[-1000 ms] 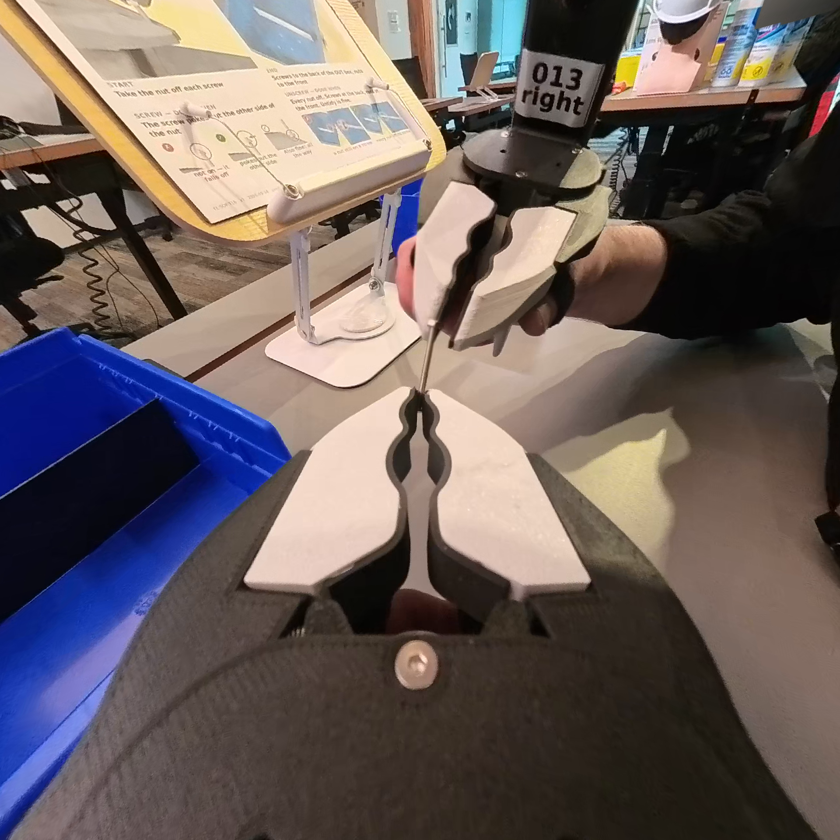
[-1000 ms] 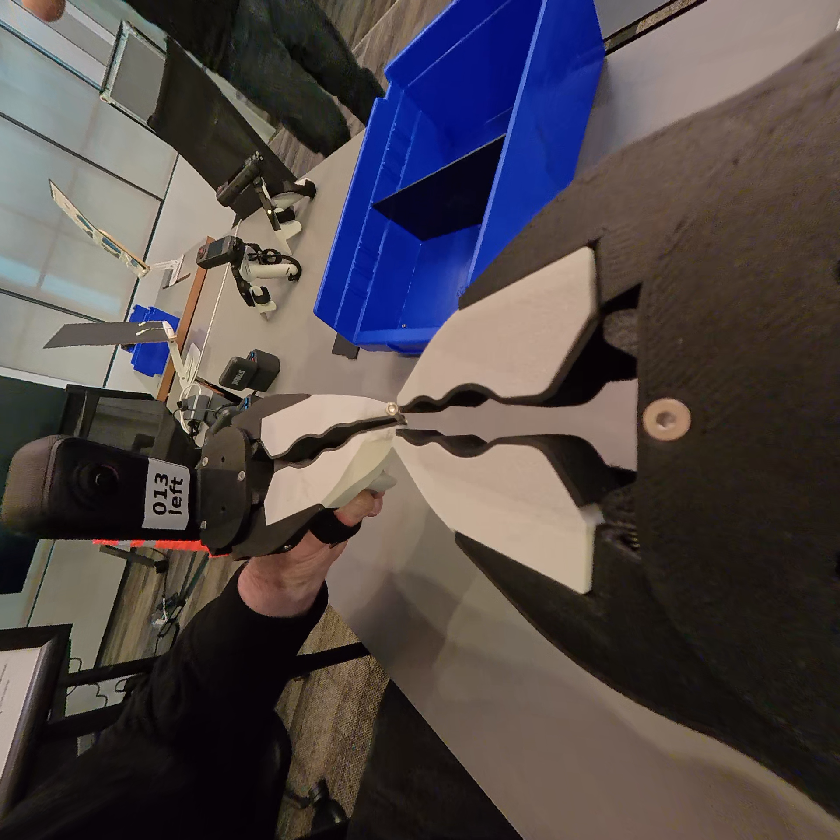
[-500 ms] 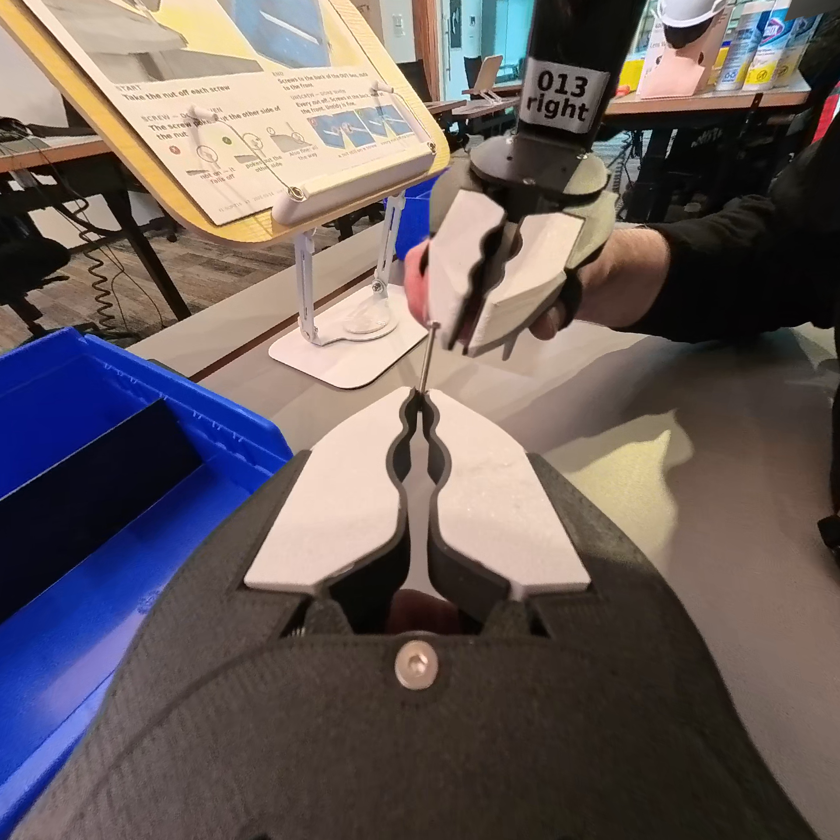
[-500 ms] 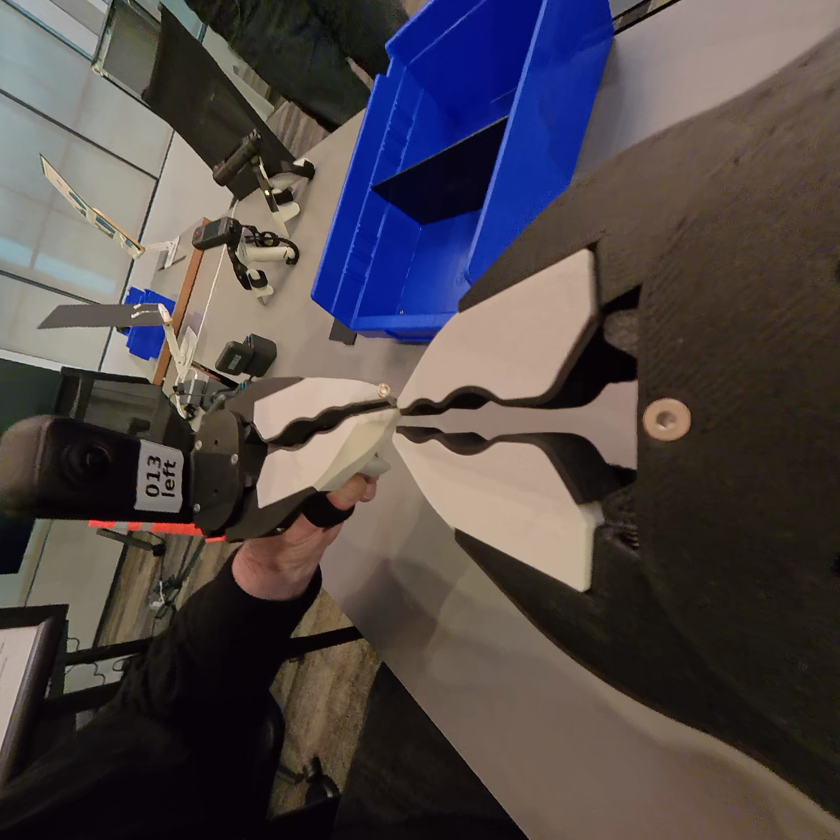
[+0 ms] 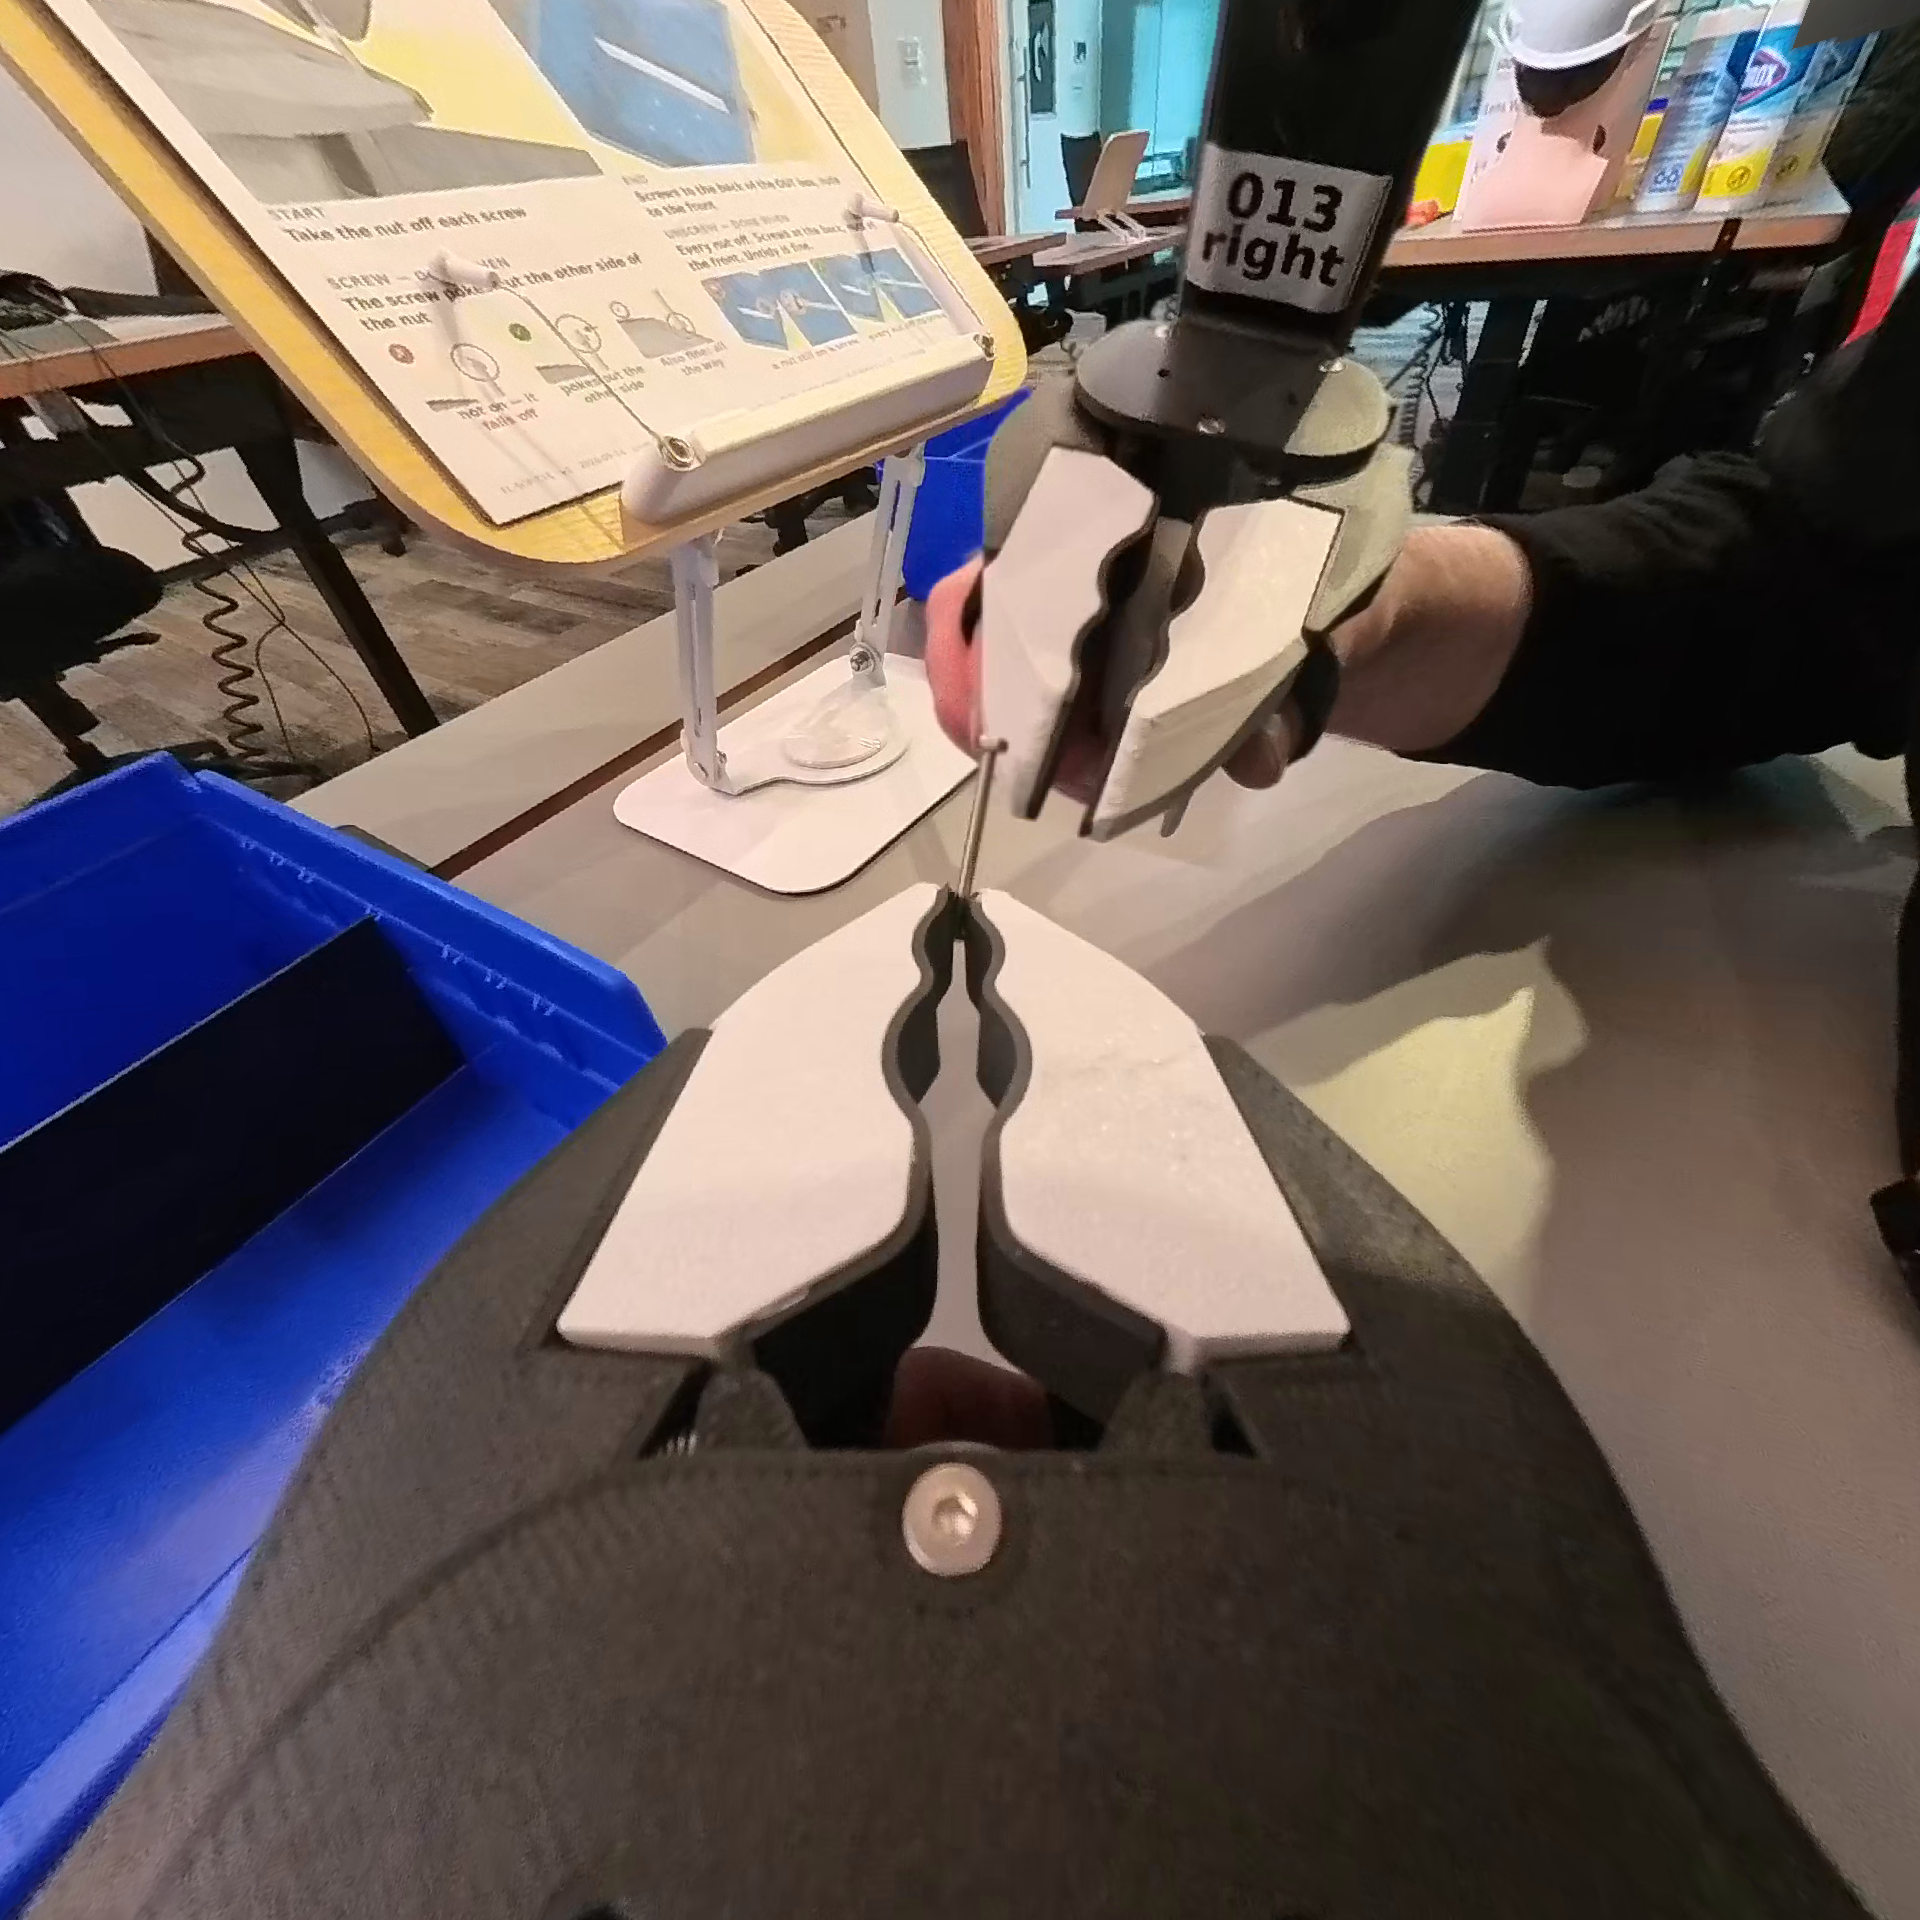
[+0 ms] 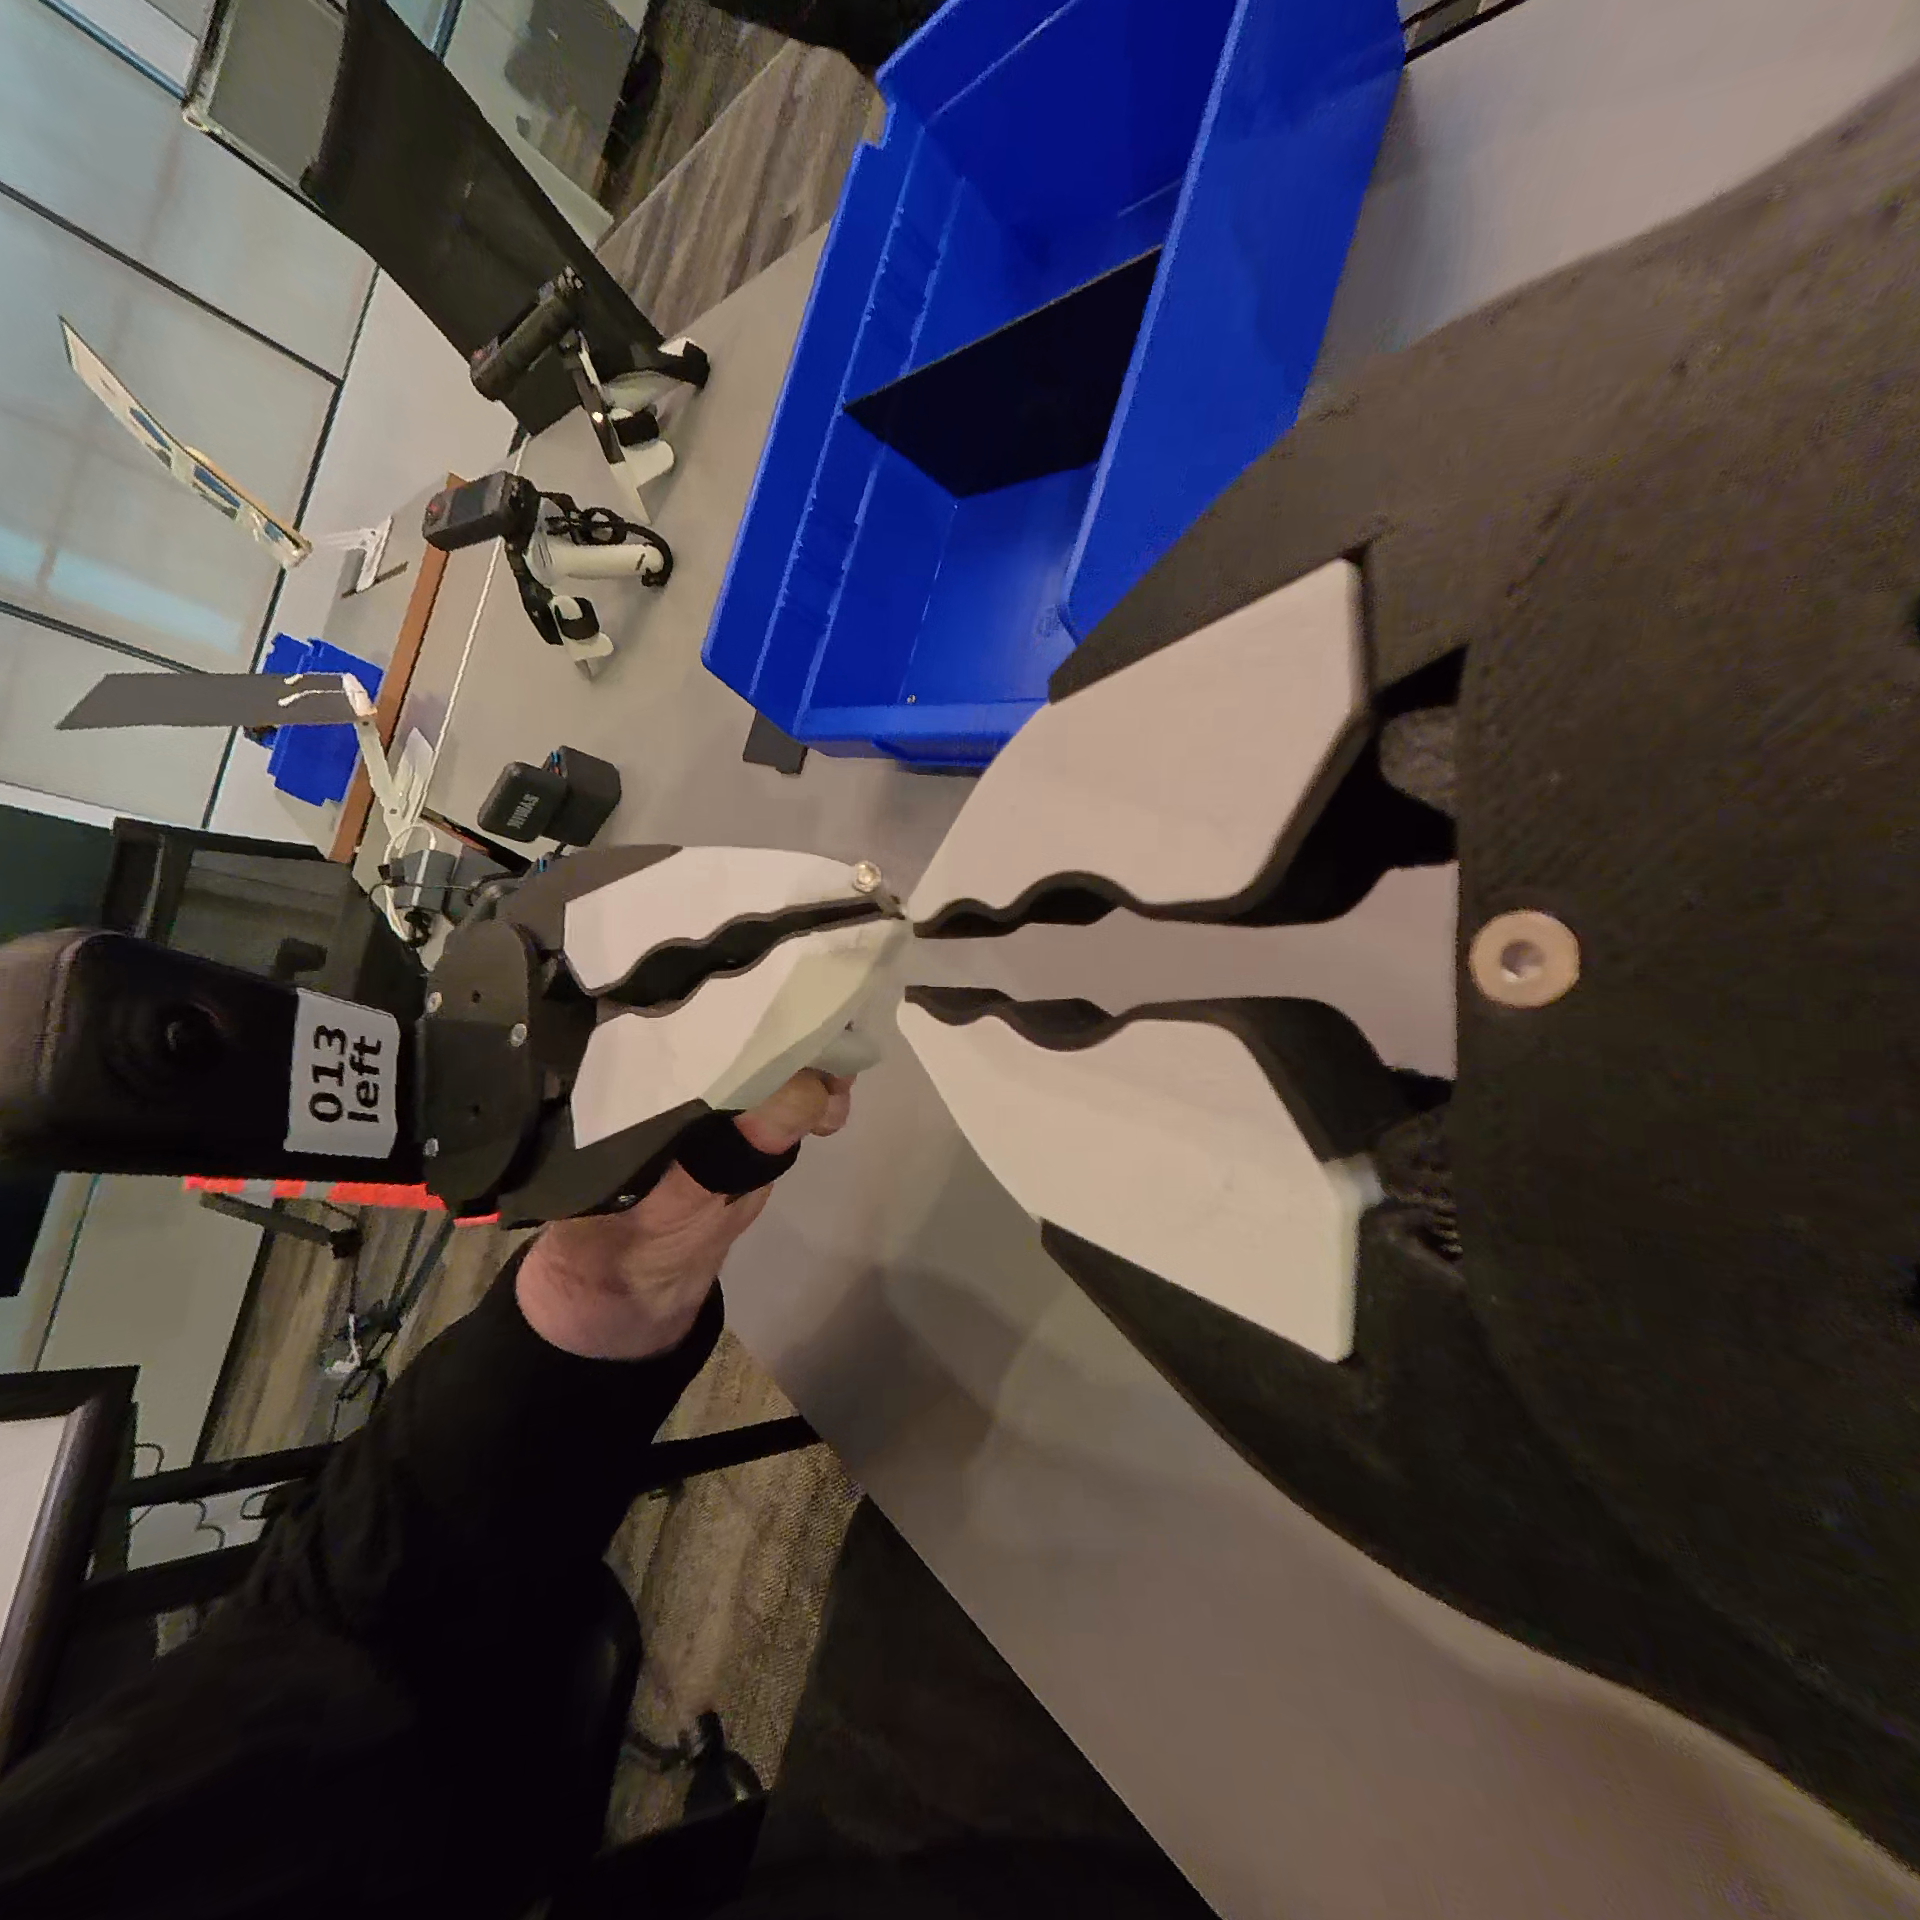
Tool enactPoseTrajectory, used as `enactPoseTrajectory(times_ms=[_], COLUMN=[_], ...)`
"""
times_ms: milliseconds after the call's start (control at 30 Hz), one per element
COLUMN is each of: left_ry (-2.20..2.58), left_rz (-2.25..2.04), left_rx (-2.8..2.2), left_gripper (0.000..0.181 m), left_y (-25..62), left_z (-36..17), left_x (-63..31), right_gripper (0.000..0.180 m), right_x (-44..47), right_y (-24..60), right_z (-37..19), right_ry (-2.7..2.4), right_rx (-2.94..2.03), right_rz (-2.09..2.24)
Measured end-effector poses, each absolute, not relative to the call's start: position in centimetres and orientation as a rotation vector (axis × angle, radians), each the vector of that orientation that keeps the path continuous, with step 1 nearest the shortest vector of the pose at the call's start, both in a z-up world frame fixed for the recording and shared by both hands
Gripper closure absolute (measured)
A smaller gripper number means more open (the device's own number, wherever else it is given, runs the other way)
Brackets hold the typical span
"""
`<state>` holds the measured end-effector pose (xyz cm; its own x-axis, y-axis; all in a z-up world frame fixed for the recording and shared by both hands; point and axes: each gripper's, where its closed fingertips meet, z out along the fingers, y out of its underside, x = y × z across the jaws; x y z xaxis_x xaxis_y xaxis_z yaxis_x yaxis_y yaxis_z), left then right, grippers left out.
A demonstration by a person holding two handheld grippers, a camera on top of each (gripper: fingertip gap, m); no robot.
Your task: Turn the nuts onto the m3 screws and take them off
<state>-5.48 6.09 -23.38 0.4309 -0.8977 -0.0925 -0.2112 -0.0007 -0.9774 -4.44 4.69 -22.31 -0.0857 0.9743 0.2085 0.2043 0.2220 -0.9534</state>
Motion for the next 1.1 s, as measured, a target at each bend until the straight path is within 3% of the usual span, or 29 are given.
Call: enactPoseTrajectory(times_ms=[133, 467, 633, 900, 1100], left_ry=[1.04, 1.032, 1.039, 1.042, 1.041], left_rz=[-0.724, -0.718, -0.719, -0.706, -0.716], left_rx=[-1.502, -1.495, -1.486, -1.482, -1.482], left_gripper=[0.18, 0.18, 0.18, 0.18, 0.18], left_y=[6.0, 5.9, 5.7, 5.6, 5.7], left_z=[-23.5, -23.0, -22.8, -22.6, -22.6], left_x=[-5.3, -5.1, -4.8, -4.8, -4.6], right_gripper=[0.163, 0.17, 0.159, 0.164, 0.159], right_x=[-4.3, -4.0, -4.0, -4.0, -3.9], right_y=[5.3, 4.7, 5.1, 4.6, 5.0], right_z=[-21.3, -22.0, -20.8, -21.4, -20.4], right_ry=[-1.443, -1.515, -1.454, -1.501, -1.452], right_rx=[-1.155, -1.166, -1.157, -1.159, -1.134], right_rz=[0.972, 0.966, 0.954, 0.954, 0.943])
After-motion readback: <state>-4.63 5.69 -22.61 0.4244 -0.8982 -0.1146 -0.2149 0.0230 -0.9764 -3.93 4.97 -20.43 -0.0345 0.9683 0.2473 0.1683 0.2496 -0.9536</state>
